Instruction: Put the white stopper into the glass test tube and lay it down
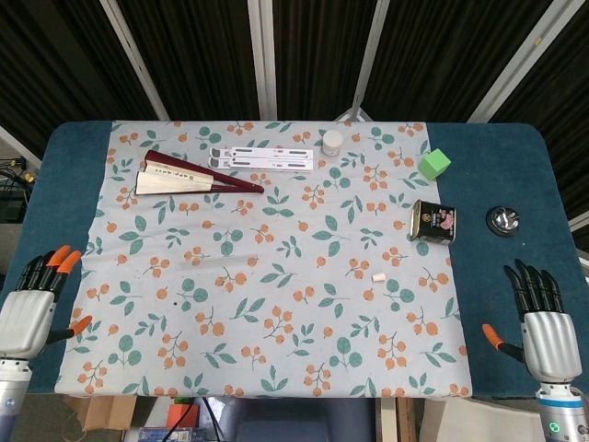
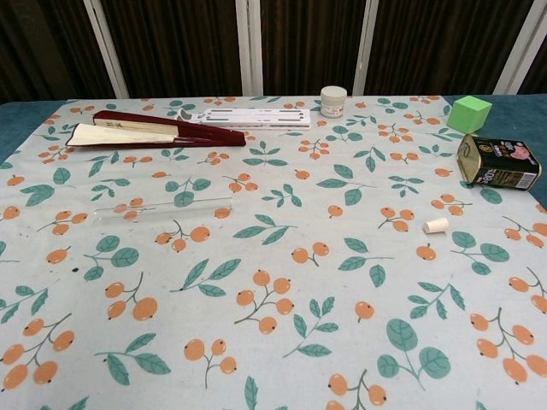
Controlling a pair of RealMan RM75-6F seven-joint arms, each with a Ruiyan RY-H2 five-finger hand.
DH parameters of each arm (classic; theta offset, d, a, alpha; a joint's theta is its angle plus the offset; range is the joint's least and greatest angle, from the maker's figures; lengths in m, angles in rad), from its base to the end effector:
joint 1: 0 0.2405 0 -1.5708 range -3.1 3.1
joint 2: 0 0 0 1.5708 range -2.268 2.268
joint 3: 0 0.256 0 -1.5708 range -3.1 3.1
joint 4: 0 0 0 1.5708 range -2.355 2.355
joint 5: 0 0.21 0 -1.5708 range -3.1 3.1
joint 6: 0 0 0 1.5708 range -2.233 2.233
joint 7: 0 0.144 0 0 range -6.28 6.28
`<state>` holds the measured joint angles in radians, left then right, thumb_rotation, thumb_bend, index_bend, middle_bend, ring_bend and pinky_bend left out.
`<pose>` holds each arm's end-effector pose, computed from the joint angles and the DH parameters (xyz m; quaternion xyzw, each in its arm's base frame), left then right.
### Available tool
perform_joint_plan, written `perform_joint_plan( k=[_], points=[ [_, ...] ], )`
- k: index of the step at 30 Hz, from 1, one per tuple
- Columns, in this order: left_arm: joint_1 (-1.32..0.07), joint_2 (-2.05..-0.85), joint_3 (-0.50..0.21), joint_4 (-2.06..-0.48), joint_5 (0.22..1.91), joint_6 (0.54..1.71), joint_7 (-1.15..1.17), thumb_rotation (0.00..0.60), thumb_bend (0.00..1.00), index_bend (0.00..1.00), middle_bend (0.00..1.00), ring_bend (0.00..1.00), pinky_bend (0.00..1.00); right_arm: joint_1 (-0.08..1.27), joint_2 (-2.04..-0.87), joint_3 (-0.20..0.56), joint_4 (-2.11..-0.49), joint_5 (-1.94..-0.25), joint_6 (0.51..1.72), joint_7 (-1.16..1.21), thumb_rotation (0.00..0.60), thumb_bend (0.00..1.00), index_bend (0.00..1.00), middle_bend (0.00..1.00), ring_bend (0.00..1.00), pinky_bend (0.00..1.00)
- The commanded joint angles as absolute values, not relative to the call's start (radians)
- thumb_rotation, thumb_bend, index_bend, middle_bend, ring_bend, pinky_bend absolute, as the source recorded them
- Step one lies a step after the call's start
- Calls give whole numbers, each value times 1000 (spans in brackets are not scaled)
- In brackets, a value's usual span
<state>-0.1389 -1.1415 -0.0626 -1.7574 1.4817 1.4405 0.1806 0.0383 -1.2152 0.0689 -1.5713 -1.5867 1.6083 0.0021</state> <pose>-0.2717 0.1956 0.1366 -0.6162 -0.3801 -0.3897 0.5691 -0.2991 -0.1692 0.1467 0.5694 -0.3588 0.4492 0.5876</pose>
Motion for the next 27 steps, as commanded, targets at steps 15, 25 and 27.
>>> perform_joint_plan(
  k=[15, 25, 27],
  points=[
    [-512, -1476, -292, -1738, 906, 1221, 768, 600, 236, 363, 392, 6, 0, 45, -1219, 74, -1564, -1575, 1595, 43, 600, 243, 0, 0, 0, 0],
    [-614, -1625, -295, -1655, 774, 1241, 870, 600, 331, 394, 436, 23, 0, 44, -1218, 77, -1562, -1573, 1598, 56, 600, 244, 0, 0, 0, 0],
    [-628, -1645, -293, -1640, 761, 1244, 882, 600, 335, 403, 444, 23, 0, 43, -1218, 77, -1563, -1573, 1599, 60, 600, 243, 0, 0, 0, 0]
  ],
)
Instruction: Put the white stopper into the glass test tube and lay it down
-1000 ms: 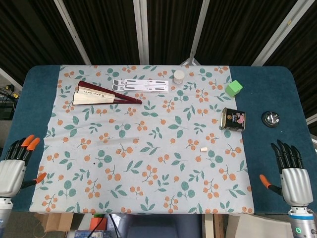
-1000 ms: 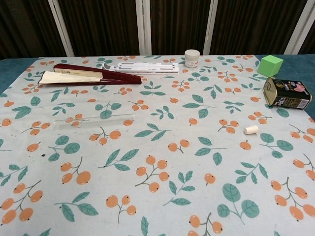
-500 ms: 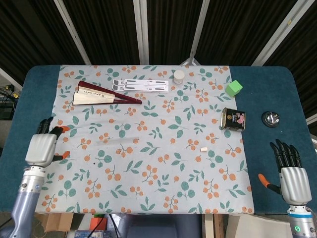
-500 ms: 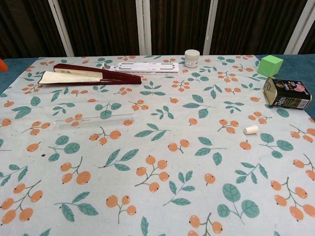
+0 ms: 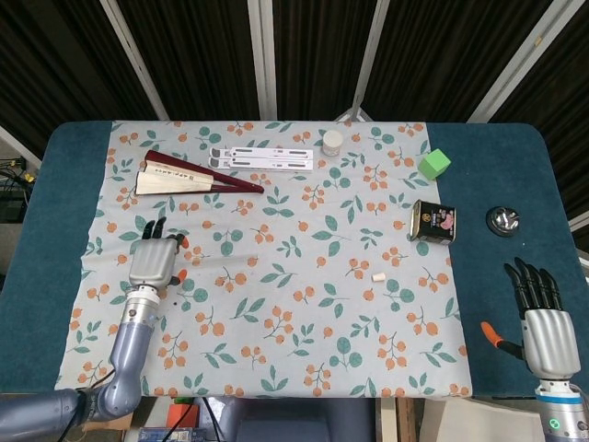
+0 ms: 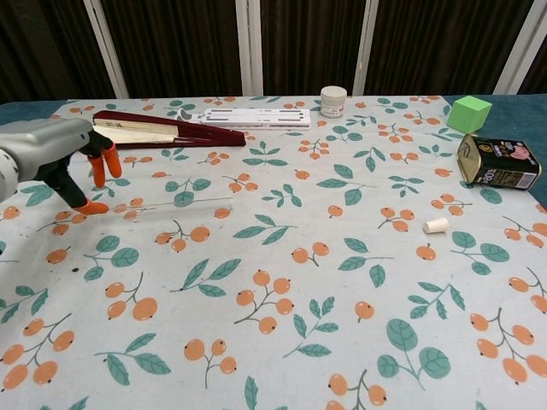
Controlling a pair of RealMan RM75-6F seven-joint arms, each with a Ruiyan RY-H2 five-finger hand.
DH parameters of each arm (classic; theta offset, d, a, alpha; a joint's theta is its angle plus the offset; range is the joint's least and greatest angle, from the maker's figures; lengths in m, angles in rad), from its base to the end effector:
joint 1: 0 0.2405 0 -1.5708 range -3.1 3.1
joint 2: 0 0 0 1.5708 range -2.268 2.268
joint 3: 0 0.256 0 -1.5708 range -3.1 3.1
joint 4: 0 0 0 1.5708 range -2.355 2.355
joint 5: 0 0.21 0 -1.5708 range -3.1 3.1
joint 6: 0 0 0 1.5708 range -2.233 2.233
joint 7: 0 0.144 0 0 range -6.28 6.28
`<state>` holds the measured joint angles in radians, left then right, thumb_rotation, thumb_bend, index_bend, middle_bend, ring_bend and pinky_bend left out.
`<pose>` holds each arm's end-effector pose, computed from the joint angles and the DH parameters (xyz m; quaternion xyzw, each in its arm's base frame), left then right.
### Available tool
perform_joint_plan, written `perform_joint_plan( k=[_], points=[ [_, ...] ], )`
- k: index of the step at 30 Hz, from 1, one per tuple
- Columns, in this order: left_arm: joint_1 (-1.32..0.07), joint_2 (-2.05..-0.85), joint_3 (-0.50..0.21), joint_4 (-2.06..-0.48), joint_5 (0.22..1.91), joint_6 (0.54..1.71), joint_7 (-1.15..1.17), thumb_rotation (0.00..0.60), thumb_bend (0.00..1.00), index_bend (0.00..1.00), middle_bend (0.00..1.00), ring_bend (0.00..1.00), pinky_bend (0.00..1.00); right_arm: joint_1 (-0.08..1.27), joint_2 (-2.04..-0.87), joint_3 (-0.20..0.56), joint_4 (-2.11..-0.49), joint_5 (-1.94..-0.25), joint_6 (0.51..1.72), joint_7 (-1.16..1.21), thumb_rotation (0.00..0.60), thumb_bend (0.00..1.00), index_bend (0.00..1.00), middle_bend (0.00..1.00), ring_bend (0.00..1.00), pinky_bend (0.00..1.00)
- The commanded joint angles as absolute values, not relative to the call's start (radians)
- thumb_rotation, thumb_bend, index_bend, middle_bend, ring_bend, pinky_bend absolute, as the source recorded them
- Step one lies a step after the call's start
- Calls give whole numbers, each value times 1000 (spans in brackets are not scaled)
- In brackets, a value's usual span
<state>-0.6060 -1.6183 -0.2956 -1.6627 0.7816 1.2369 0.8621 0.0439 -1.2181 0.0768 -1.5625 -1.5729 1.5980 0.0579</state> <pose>-0.1648 0.3196 -0.0004 -0.6595 -0.4107 -0.2824 0.5627 -0.3014 -0.1727 0.1470 0.5578 -0.3749 0.4621 0.5786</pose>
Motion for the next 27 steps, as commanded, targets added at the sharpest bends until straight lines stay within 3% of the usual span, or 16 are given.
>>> perform_joint_plan(
  k=[1, 12, 27],
  points=[
    [-636, -1655, -292, -1632, 757, 1246, 888, 600, 337, 406, 447, 23, 0, 43, -1218, 77, -1563, -1573, 1600, 62, 600, 243, 0, 0, 0, 0],
    [-706, -1739, -287, -1528, 699, 1244, 935, 600, 373, 421, 446, 24, 0, 41, -1218, 77, -1563, -1578, 1606, 73, 600, 243, 0, 0, 0, 0],
    [-727, -1761, -265, -1483, 677, 1238, 916, 600, 381, 459, 464, 40, 0, 40, -1220, 78, -1567, -1574, 1605, 76, 600, 243, 0, 0, 0, 0]
  ],
)
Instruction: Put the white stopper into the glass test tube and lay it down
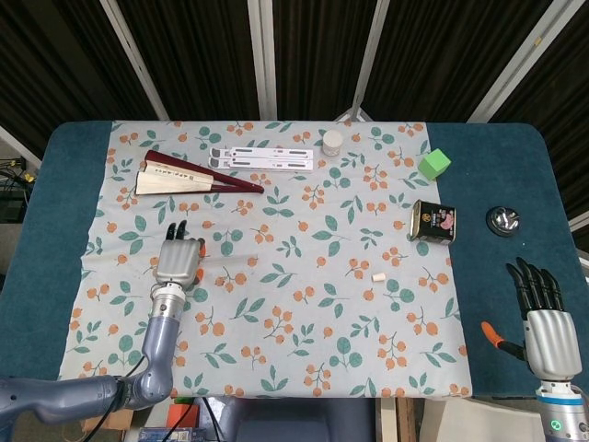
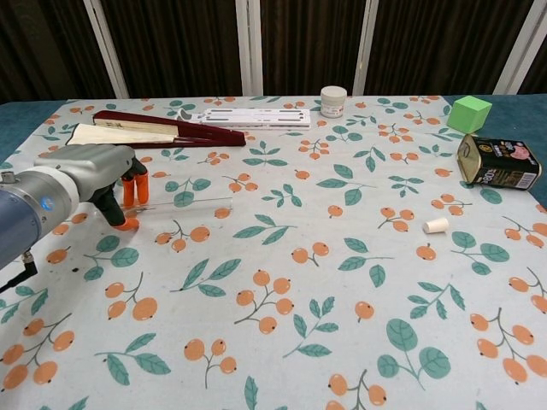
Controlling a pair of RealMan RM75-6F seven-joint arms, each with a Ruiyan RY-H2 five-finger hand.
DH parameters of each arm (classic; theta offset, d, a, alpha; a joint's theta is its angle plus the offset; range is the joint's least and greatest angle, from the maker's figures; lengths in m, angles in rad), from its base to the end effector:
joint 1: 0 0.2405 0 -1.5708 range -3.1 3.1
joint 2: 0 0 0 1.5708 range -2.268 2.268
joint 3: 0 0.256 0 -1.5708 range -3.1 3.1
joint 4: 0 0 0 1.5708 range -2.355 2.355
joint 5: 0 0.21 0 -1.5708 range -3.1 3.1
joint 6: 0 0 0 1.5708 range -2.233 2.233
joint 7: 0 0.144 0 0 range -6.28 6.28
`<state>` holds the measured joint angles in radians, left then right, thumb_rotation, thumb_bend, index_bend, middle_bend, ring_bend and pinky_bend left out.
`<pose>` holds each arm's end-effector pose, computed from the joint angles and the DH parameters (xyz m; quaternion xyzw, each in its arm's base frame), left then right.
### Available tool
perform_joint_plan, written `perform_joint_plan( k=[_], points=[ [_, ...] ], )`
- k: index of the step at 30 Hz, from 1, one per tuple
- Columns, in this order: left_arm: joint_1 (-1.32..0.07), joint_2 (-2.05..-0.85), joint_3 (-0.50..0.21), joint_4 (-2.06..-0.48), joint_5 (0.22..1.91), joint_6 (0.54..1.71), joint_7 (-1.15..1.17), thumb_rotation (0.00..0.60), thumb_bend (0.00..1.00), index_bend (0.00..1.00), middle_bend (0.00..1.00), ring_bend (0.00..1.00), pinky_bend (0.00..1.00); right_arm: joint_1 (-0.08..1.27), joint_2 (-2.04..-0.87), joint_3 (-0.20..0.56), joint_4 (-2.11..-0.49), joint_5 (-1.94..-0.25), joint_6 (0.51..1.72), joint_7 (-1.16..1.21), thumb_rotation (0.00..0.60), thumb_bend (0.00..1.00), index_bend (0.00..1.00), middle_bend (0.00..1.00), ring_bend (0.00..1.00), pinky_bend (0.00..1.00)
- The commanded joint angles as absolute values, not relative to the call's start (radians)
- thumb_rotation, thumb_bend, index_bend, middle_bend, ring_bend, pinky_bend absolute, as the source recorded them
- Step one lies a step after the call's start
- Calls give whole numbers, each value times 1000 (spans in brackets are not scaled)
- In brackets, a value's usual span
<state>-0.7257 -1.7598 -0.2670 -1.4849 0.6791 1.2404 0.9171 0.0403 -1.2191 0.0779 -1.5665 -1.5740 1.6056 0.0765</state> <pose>-0.1536 0.3336 -0.0431 -0.6787 -0.3964 -0.2434 0.5684 -0.3006 -0.1717 0.1475 0.5510 -0.3797 0.4706 0.5751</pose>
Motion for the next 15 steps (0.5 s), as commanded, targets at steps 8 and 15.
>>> perform_joint_plan(
  k=[8, 15],
  points=[
    [-733, -1766, -254, -1473, 669, 1237, 914, 600, 402, 490, 502, 49, 0, 40, -1221, 80, -1568, -1571, 1605, 80, 600, 243, 0, 0, 0, 0],
    [-733, -1770, -248, -1463, 687, 1244, 894, 600, 560, 567, 582, 90, 0, 39, -1223, 80, -1566, -1575, 1611, 79, 600, 242, 0, 0, 0, 0]
  ],
)
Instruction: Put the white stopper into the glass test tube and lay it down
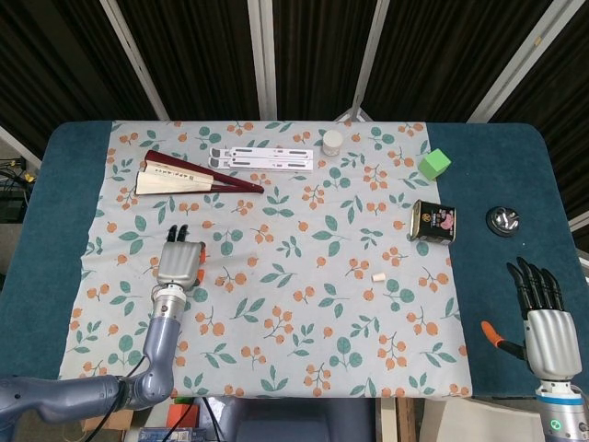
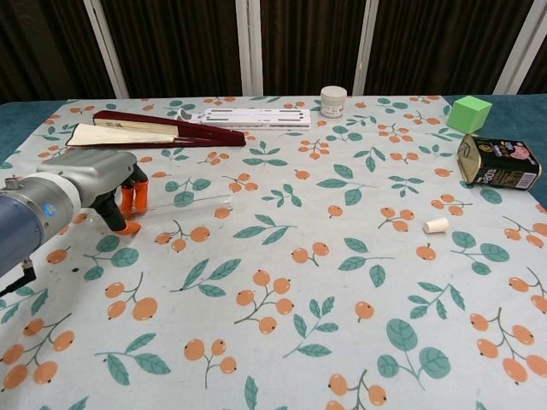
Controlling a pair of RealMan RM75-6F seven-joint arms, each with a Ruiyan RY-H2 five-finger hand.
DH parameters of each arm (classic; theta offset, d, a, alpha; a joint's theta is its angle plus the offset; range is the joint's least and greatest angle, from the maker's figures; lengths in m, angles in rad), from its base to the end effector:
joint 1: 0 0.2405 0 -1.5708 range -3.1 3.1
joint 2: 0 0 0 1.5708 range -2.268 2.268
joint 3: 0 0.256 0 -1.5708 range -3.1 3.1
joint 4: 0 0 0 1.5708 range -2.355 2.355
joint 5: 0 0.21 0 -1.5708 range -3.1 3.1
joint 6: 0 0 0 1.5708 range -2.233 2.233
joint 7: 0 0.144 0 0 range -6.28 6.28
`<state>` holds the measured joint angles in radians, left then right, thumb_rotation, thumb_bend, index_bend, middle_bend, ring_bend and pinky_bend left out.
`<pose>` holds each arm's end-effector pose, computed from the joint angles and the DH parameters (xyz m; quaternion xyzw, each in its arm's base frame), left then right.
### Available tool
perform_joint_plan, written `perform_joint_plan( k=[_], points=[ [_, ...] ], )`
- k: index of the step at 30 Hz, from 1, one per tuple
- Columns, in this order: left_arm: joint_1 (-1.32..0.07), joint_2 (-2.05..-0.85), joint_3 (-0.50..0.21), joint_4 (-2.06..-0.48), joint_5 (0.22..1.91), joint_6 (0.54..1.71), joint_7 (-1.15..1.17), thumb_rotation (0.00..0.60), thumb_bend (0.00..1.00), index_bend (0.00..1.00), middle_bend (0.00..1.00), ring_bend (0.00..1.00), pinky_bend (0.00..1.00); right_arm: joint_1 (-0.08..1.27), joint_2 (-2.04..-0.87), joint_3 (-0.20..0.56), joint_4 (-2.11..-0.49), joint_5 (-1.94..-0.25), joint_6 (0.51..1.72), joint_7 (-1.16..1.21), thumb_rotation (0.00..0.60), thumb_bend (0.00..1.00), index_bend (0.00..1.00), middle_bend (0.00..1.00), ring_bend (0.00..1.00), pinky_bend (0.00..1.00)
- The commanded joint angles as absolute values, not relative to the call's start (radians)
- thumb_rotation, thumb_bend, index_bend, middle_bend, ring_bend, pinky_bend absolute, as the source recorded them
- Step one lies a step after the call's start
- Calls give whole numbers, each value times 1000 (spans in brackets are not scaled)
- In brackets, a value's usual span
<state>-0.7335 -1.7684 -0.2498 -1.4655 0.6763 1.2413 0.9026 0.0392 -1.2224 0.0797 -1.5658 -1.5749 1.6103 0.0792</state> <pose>-0.1560 0.3330 -0.0470 -0.6806 -0.3955 -0.2407 0.5679 -0.3001 -0.1716 0.1474 0.5486 -0.3793 0.4737 0.5751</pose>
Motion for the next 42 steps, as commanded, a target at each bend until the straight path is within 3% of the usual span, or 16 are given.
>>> perform_joint_plan(
  k=[1, 13, 20, 26, 37, 42],
  points=[
    [-733, -1770, -248, -1463, 694, 1246, 888, 600, 576, 576, 590, 97, 0, 39, -1223, 80, -1566, -1575, 1611, 79, 600, 242, 0, 0, 0, 0],
    [-721, -1716, -177, -1443, 994, 1288, 733, 600, 604, 605, 619, 133, 0, 39, -1221, 79, -1571, -1569, 1604, 65, 600, 243, 0, 0, 0, 0],
    [-722, -1678, -177, -1408, 1139, 1290, 590, 600, 603, 606, 619, 133, 0, 54, -1217, 89, -1591, -1555, 1578, 29, 600, 243, 0, 0, 0, 0],
    [-735, -1633, -220, -1435, 1183, 1283, 524, 600, 602, 606, 619, 133, 0, 103, -1224, 135, -1655, -1542, 1547, -43, 600, 242, 0, 0, 0, 0],
    [-747, -1556, -258, -1423, 1284, 1258, 307, 600, 601, 610, 628, 133, 0, 266, -1231, 263, -1800, -1326, 1328, -207, 600, 243, 2, 0, 0, 0],
    [-755, -1548, -268, -1376, 1331, 1260, 207, 600, 601, 612, 630, 133, 0, 338, -1263, 311, -1819, -1232, 1273, -294, 600, 242, 85, 7, 0, 0]
  ],
)
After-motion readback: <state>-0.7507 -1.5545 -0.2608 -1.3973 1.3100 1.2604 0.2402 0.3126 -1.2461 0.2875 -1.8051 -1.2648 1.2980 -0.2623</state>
